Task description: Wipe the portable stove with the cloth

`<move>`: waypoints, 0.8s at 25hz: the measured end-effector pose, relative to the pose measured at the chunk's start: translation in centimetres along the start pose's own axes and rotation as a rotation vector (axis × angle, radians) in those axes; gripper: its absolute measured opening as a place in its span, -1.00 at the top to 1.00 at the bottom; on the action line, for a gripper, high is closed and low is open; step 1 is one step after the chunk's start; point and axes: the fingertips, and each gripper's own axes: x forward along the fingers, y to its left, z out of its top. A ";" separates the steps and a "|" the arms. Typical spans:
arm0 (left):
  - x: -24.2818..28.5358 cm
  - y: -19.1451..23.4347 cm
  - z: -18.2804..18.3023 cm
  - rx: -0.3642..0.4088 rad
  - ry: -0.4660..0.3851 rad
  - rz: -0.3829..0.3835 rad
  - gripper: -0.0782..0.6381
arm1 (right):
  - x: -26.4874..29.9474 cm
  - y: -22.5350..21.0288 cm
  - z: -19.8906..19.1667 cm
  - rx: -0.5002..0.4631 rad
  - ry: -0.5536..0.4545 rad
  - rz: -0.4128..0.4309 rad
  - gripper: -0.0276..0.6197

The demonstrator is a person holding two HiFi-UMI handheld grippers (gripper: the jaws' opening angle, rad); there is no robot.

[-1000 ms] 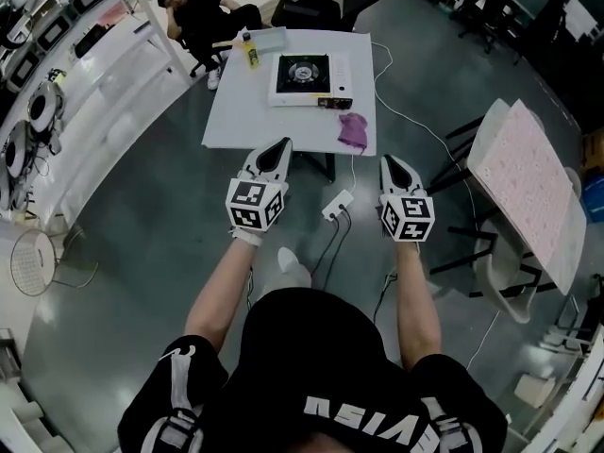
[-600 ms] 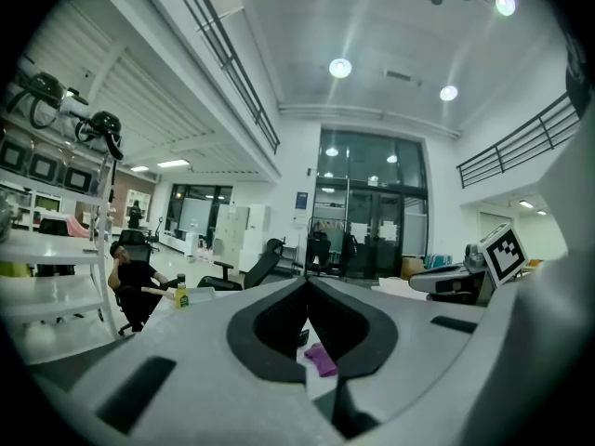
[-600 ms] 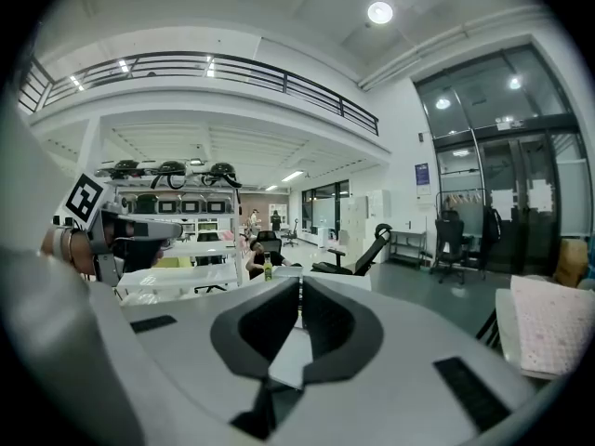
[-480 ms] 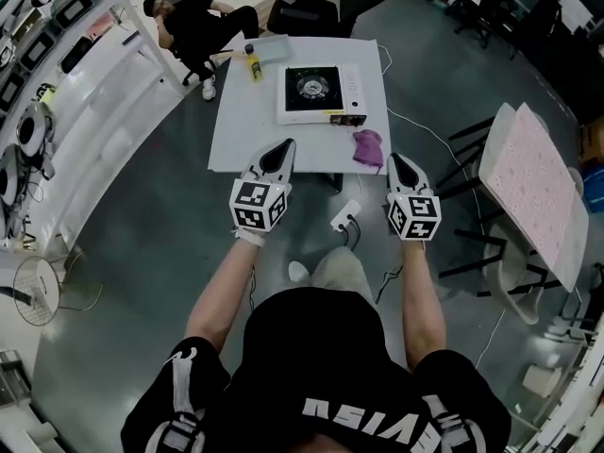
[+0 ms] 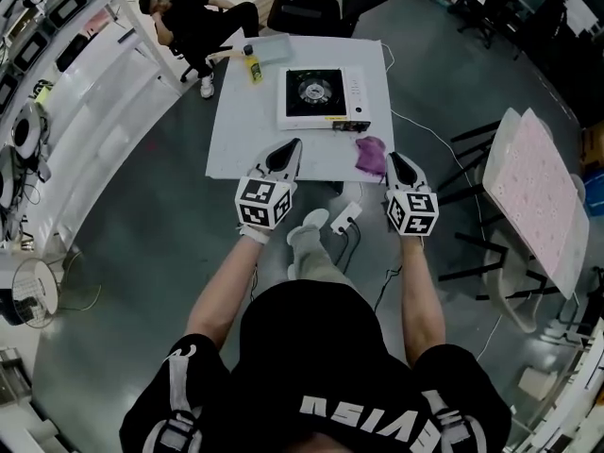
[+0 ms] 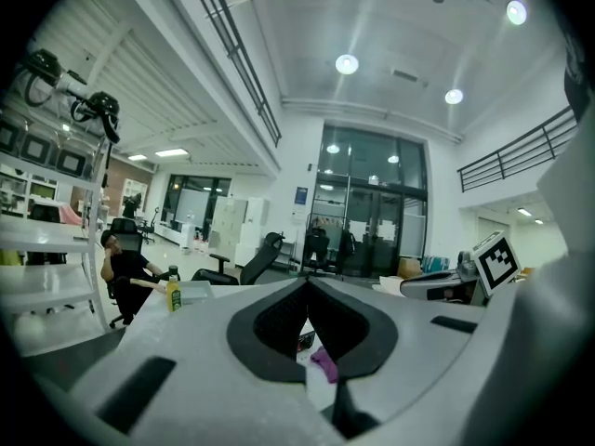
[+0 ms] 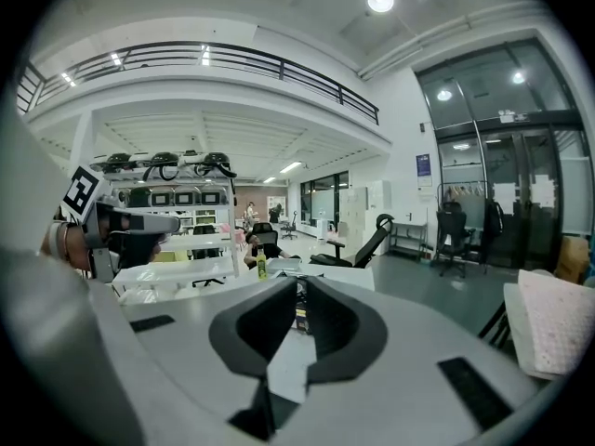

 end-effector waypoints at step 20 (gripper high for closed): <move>9.6 1.1 -3.7 -0.008 0.083 -0.117 0.76 | 8.9 -4.3 -5.3 0.045 0.094 -0.026 0.86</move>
